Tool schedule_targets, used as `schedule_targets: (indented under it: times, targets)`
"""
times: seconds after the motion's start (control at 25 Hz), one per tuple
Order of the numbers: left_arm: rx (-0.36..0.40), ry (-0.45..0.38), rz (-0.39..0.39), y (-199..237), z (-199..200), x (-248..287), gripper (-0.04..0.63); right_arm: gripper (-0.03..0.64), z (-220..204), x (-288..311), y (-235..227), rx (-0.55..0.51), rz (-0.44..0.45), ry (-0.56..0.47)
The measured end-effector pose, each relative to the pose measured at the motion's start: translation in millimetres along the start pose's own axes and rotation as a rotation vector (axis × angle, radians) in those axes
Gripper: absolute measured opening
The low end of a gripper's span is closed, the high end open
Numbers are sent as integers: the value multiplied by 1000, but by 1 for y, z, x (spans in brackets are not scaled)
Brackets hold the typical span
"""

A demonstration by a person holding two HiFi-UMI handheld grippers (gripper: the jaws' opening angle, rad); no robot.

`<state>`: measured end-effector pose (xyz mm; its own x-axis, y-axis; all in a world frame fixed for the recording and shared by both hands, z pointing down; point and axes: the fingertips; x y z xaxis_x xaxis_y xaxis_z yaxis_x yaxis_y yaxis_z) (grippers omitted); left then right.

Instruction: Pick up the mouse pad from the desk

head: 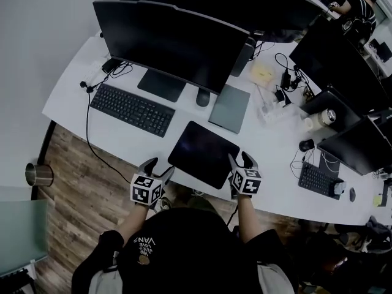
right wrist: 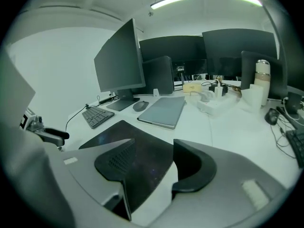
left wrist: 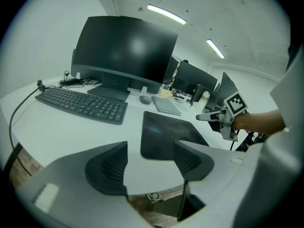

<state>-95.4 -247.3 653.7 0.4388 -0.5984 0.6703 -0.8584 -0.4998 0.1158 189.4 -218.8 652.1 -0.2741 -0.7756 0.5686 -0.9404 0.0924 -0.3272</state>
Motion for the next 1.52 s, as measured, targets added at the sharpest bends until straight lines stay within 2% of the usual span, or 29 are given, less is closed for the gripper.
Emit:
schedule_targets:
  times: [0.32, 0.64, 0.84, 0.92, 1.08, 1.2, 1.4, 1.52]
  targets:
    - [7, 73, 56, -11, -11, 21, 288, 243, -5, 31, -31, -35, -2, 124]
    - [-16, 113, 91, -13, -14, 30, 294, 245, -16, 49, -37, -54, 26, 218]
    - [-27, 129, 99, -13, -14, 35, 295, 240, -17, 51, -35, -68, 33, 227]
    - [-38, 137, 101, -14, -15, 37, 295, 214, -18, 51, -31, -72, 54, 234]
    - [-44, 158, 123, -12, -17, 43, 295, 111, -20, 55, -21, -75, 109, 244]
    - [-50, 181, 127, -13, -20, 47, 295, 60, -20, 56, -14, -88, 127, 241]
    - [-46, 210, 130, -15, -20, 52, 295, 51, -16, 52, -10, -81, 139, 219]
    - [-54, 219, 107, -22, -18, 54, 295, 51, -13, 48, -6, -75, 144, 197]
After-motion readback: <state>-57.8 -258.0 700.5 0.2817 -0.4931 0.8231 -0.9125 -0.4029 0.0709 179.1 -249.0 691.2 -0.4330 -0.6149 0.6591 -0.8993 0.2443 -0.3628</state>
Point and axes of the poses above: the fingertips, and each gripper's own axes: x forward along the fingers, y to its left, z out of its top, and after that the axes turned 15 degrees about z, right-handed
